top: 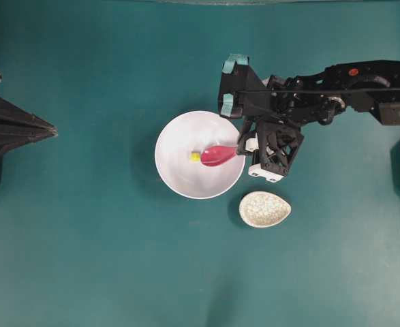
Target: Scoop the yellow hexagonal prism block from the bowl with a spoon using the right arm.
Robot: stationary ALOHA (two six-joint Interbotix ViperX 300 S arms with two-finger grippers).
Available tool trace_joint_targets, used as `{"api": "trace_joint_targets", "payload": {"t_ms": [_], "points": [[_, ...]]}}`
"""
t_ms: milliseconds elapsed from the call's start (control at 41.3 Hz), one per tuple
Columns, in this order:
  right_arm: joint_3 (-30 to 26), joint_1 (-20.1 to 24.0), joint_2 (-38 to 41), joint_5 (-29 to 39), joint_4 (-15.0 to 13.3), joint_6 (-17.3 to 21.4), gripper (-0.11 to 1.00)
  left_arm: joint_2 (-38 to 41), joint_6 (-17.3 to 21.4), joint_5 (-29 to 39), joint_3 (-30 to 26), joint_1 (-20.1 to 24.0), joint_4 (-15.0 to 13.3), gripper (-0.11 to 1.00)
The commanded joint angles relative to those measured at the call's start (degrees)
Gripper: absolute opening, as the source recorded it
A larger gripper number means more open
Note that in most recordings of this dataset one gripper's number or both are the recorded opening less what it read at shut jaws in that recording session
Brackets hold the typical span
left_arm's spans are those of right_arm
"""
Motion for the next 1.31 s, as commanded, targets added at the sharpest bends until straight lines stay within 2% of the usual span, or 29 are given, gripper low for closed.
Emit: {"api": "trace_joint_targets", "payload": {"t_ms": [0,363,800,1284], "points": [[-1.32,-0.18,-0.44,-0.18,-0.35,0.09,0.24,0.44,0.0,-0.53,-1.41,-0.09,0.09,0.06],[-1.85,-0.09,1.85,-1.05,-0.35,0.18,0.24,0.35,0.0,-0.53,-1.41,-0.09,0.09,0.06],[-3.25,1.05,5.98,-7.65,-0.35,-0.62,0.24,0.26,0.09,-0.53,-1.41,-0.09,0.09,0.06],[-2.11,1.41,6.33,-15.29,-0.18,-0.44,0.24,0.18,0.09,-0.53,-1.41,-0.09,0.09,0.06]]}}
